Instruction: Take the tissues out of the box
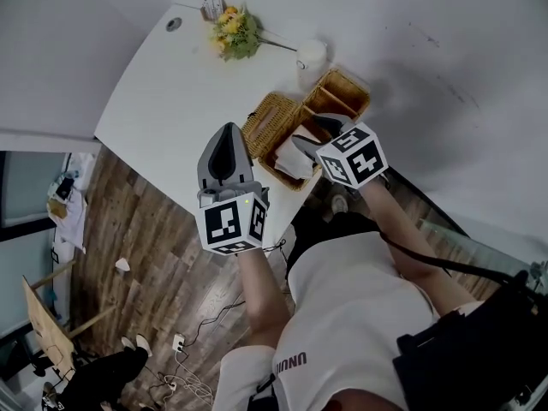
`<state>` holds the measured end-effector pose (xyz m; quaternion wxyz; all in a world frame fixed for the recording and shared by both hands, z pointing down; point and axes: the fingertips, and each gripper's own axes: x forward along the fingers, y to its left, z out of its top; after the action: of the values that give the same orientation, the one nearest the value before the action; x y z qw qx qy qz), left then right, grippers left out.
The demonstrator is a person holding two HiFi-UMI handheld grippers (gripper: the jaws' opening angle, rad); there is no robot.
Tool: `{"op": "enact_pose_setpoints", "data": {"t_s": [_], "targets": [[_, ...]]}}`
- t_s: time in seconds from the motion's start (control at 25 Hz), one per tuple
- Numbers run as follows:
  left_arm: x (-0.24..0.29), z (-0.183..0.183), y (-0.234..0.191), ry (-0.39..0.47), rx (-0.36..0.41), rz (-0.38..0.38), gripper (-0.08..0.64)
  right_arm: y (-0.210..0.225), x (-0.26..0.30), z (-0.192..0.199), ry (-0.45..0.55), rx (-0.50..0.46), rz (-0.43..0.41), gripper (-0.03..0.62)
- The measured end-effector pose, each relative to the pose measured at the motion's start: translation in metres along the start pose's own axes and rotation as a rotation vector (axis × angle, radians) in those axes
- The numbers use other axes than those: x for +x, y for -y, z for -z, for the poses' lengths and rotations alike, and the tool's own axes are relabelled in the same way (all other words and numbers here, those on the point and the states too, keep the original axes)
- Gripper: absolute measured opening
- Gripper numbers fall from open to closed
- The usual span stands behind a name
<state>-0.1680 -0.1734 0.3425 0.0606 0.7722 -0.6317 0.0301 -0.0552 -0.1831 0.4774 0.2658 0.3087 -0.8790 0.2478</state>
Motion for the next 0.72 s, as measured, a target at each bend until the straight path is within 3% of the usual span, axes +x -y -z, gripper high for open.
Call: {"op": "enact_pose_setpoints", "data": {"t_s": [0.72], "targets": [[0.012, 0.008, -0.022, -0.021, -0.032, 0.023, 0.012, 0.001, 0.035, 0.028, -0.163, -0.013, 0.048, 0.359]]}}
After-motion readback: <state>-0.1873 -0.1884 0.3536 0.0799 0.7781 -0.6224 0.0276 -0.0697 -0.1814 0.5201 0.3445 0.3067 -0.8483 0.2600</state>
